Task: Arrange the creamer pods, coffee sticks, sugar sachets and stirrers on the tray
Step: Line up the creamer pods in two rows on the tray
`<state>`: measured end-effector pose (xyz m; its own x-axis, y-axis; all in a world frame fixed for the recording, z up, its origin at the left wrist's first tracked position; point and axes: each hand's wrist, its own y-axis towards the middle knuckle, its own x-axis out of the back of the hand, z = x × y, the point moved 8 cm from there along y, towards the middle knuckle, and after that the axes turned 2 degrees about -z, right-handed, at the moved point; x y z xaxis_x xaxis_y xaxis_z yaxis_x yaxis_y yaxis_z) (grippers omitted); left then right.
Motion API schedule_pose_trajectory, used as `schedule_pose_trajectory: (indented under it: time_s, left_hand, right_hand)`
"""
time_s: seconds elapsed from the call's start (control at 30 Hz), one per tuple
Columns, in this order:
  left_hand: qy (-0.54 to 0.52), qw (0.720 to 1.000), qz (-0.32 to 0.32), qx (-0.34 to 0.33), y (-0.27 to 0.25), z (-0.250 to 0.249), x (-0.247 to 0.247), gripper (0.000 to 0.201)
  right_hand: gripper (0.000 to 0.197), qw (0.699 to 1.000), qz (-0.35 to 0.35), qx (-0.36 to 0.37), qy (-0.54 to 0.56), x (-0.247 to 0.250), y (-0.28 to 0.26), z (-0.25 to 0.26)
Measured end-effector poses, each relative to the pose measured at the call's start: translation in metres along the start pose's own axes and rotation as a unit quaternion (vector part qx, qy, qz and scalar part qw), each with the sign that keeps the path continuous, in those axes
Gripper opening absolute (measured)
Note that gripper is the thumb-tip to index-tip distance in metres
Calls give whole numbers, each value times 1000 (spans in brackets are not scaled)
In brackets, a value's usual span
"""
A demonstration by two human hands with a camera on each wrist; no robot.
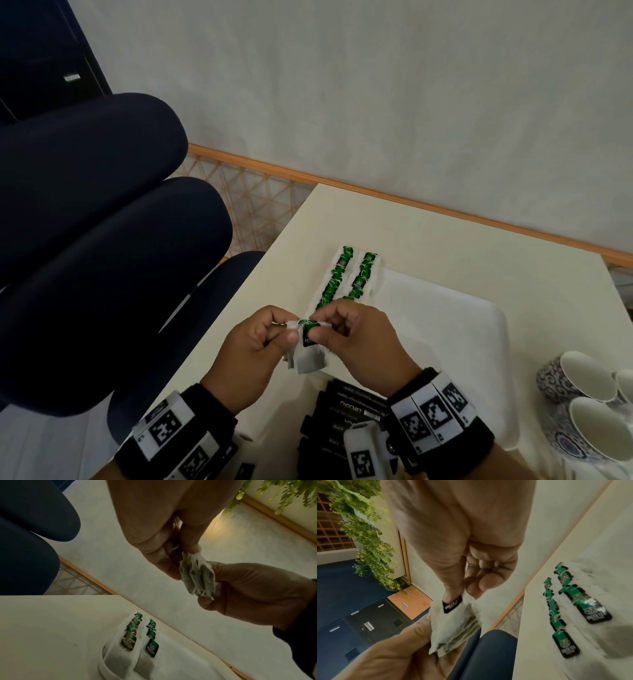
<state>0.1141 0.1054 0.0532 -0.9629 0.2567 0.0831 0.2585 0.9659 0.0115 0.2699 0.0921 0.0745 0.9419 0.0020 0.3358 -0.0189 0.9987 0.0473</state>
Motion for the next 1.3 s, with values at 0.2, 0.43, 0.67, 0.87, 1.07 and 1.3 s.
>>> schedule_pose_trajectory:
  time_s: [0.2, 0.43, 0.67, 0.87, 1.07, 1.3]
  left_hand:
    - [50, 998, 38, 9, 1, 5, -8, 26]
    - [50, 998, 8, 46, 12, 31, -11, 18]
    - [198, 972, 76, 100, 12, 61, -14, 20]
    - [222, 964, 31, 141, 14, 76, 5, 17]
    - [226, 962, 32, 151, 16, 85, 6, 17]
    - [239, 957, 66, 151, 18, 97, 0, 27]
  right_hand:
    - [11, 998, -19, 24, -59, 3, -1, -2]
    - [13, 990, 63, -11, -128, -7, -6, -41]
    - [23, 970, 34, -69, -232, -1, -12, -98]
    - [38, 963, 15, -185, -195, 9, -6, -143]
    - [21, 962, 24, -189, -195, -5, 6, -147]
    - [17, 963, -27, -171, -208, -9, 5, -145]
